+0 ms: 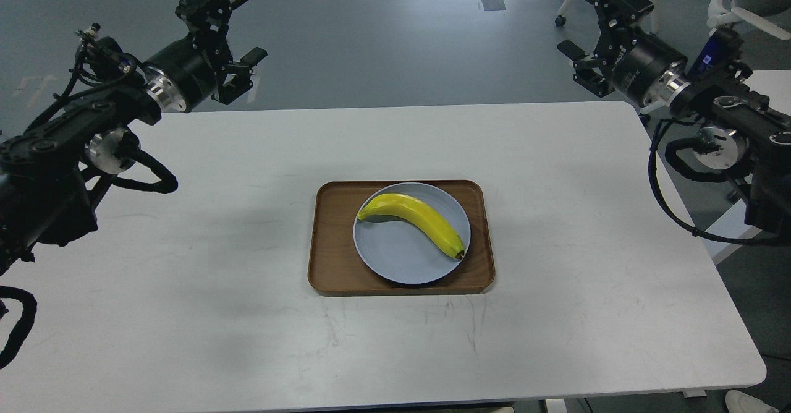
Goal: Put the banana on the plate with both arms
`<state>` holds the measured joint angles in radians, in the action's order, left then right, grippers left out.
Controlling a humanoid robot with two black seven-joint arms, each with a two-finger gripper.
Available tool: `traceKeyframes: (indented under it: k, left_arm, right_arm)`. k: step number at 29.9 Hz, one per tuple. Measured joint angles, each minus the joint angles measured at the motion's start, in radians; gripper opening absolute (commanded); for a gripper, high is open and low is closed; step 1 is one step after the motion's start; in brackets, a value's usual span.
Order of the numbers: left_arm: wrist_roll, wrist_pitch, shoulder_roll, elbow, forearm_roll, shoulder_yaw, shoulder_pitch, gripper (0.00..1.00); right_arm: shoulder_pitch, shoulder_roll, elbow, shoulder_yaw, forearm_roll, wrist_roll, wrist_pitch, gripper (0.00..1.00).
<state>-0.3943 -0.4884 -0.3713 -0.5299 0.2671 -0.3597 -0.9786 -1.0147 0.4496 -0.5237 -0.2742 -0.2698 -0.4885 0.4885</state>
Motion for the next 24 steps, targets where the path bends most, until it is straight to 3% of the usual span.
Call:
traceKeyframes:
  k: [12, 24]
  left_arm:
    - [-0.010, 0.000, 0.084, 0.004, 0.005, -0.080, 0.161, 0.98]
    - [-0.010, 0.000, 0.129, 0.019, 0.006, -0.111, 0.196, 0.98]
  right_arm:
    - [0.094, -0.102, 0.014, 0.017, 0.000, 0.000, 0.000, 1.00]
    - [0.138, -0.164, 0.039, 0.007, 0.001, 0.000, 0.000, 1.00]
